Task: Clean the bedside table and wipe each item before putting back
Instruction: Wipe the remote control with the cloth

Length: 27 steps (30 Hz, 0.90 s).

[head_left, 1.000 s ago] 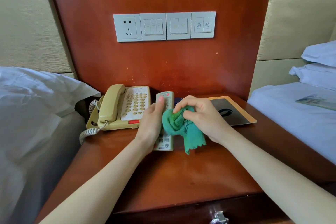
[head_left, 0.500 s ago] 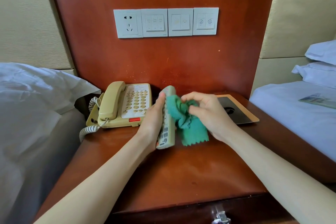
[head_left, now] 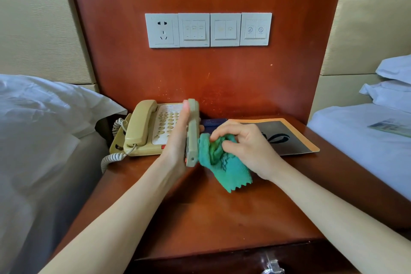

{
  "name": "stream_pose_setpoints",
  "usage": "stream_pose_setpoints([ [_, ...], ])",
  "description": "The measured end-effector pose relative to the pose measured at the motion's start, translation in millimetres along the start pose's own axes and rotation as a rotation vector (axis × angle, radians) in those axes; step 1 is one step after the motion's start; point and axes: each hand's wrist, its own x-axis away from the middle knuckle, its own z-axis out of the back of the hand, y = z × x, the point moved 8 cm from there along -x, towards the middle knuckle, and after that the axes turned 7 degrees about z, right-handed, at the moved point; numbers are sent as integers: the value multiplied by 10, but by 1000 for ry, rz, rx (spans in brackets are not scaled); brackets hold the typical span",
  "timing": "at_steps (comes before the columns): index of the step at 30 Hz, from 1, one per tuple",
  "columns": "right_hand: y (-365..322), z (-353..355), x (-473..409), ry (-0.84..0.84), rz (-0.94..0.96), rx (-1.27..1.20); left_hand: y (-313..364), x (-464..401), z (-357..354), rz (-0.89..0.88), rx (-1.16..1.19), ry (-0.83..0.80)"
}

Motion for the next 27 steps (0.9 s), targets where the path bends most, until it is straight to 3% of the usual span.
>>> stream_pose_setpoints([
  [3, 18, 138, -9, 127, 6, 4, -165, 36, -207, 111, -66, -153],
  [11, 197, 603, 46, 549, -106, 54, -298, -3, -468, 104, -229, -161],
  [14, 244, 686, 69, 604, -145, 31, -386, 69, -586, 65, -229, -246],
  [21, 245, 489, -7, 340, -192, -99, -227, 92, -445, -62, -193, -205],
  [27, 158, 9, 3, -58, -121, 59, -182, 75, -156, 78, -107, 3],
])
